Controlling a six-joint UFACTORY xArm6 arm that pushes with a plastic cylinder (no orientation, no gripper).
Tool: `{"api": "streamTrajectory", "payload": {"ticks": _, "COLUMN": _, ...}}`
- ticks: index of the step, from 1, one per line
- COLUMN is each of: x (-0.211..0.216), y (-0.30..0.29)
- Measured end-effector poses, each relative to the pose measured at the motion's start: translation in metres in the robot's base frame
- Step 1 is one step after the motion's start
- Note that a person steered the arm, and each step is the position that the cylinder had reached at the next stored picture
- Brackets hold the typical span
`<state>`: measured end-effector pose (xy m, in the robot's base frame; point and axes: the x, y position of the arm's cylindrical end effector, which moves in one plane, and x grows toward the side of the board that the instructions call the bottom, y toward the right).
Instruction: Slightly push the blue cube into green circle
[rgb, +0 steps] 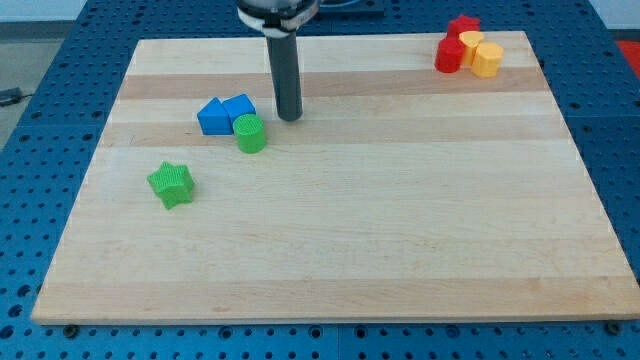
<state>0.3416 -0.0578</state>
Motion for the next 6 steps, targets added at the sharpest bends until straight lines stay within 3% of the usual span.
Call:
{"api": "streamTrajectory", "payload": {"ticks": 1, "x": -0.026, "y": -0.013}}
{"api": "streamTrajectory", "payload": {"ticks": 3, "x": -0.028, "y": -0.063}}
{"api": "streamTrajectory", "payload": {"ticks": 6, "x": 0.01, "y": -0.063}}
